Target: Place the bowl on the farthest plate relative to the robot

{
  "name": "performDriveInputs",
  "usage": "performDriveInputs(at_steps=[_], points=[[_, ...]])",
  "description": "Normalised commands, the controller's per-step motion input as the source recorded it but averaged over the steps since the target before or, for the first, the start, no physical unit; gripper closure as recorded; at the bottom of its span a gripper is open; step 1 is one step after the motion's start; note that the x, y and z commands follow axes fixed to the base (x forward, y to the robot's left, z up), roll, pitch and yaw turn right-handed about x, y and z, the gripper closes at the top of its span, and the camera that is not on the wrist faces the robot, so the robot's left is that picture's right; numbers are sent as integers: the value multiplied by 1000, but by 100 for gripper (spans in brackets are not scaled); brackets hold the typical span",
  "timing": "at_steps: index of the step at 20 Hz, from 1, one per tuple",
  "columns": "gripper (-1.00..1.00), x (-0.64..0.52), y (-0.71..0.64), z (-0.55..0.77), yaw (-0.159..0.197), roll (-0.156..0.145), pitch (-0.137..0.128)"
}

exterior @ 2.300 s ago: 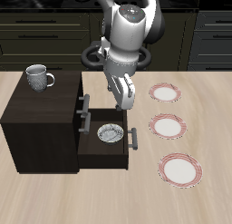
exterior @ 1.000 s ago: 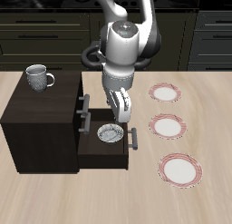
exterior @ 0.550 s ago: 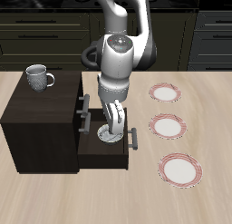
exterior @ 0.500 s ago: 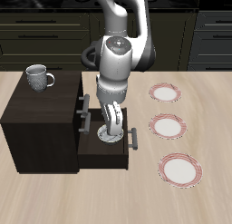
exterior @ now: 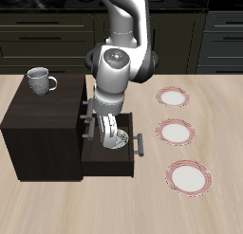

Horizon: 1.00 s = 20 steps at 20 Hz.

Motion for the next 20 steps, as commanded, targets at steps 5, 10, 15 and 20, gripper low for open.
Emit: performDriveInputs(at_steps=[5, 10, 15, 20], points=[[-100, -228, -5, -233, -24, 9, 23], [-100, -304, 305, -321, 11, 51, 27], [-100, -62, 345, -178, 16, 76, 31], [-100, 3, 496, -356, 51, 93, 65]])
